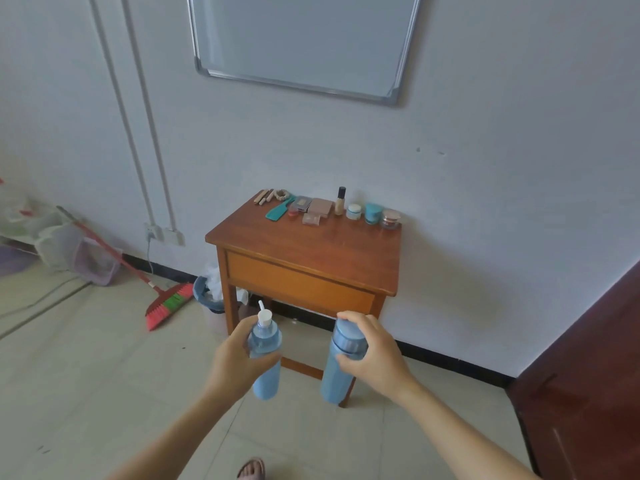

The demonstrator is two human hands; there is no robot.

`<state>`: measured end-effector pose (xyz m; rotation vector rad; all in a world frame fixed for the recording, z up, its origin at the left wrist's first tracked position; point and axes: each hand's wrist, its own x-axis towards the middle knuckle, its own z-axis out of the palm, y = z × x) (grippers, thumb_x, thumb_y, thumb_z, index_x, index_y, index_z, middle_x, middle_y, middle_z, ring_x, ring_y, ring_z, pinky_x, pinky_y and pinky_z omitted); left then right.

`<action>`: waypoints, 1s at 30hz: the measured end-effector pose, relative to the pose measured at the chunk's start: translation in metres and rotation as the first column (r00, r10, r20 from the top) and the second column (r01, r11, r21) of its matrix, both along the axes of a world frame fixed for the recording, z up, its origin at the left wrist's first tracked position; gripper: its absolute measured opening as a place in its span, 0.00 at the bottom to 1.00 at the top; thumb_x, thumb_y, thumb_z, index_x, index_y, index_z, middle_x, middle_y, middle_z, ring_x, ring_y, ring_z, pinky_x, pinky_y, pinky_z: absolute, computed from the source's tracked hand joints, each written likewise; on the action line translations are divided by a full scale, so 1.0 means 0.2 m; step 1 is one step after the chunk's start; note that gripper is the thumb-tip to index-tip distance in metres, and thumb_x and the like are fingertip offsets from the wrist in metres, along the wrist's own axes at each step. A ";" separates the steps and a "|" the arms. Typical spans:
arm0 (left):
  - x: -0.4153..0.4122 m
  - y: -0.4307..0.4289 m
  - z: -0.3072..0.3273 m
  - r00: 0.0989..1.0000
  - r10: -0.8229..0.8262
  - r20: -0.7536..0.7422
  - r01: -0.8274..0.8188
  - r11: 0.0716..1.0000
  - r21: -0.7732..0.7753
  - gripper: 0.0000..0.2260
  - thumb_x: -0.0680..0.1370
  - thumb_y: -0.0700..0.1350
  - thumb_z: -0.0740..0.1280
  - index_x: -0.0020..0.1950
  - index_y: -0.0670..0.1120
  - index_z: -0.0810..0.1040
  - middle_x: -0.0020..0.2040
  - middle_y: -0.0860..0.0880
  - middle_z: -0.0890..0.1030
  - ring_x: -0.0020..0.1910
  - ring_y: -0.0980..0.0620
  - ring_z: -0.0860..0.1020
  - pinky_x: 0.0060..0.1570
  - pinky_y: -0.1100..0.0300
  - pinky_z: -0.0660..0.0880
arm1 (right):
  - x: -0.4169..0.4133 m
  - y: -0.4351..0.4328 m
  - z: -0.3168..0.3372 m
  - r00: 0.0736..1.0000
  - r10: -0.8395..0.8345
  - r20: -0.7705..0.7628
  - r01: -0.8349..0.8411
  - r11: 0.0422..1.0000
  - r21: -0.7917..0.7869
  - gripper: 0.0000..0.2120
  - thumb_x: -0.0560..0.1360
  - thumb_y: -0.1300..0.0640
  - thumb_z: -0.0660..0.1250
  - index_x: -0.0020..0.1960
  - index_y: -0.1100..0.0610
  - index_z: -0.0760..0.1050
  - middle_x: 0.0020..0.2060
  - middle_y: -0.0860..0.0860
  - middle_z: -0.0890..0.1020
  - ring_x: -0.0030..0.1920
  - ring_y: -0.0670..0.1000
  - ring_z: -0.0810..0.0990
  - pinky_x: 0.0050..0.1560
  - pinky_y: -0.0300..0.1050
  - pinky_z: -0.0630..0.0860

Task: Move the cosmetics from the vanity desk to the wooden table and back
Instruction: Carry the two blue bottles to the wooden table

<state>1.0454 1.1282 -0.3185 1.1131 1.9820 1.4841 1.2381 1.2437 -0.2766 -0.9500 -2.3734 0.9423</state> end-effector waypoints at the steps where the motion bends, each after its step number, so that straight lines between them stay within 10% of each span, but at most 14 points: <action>1: -0.04 0.07 0.00 1.000 -0.012 0.002 0.012 1.000 0.005 0.17 0.63 0.45 0.74 0.45 0.61 0.73 0.39 0.51 0.76 0.37 0.52 0.73 0.37 0.62 0.70 | -0.03 0.07 0.01 1.000 -0.019 -0.005 0.019 1.000 0.010 0.30 0.68 0.59 0.70 0.53 0.30 0.60 0.55 0.44 0.71 0.53 0.45 0.72 0.50 0.35 0.72; 17: -0.71 1.29 0.11 0.992 -0.047 0.116 0.037 0.995 0.089 0.22 0.68 0.38 0.74 0.59 0.49 0.71 0.50 0.53 0.76 0.49 0.54 0.75 0.44 0.67 0.71 | -0.63 1.10 -0.01 0.945 -0.302 -0.129 0.299 0.953 -0.043 0.31 0.66 0.67 0.71 0.54 0.36 0.65 0.56 0.44 0.72 0.56 0.29 0.67 0.50 0.21 0.65; 30: -0.72 2.49 0.09 0.990 -0.101 0.103 0.109 0.991 -0.073 0.21 0.67 0.40 0.74 0.55 0.50 0.70 0.49 0.52 0.77 0.49 0.52 0.76 0.48 0.56 0.74 | -0.78 2.24 -0.10 0.938 -0.324 -0.124 0.317 0.946 -0.073 0.29 0.67 0.65 0.72 0.62 0.45 0.67 0.58 0.45 0.71 0.56 0.42 0.69 0.51 0.31 0.63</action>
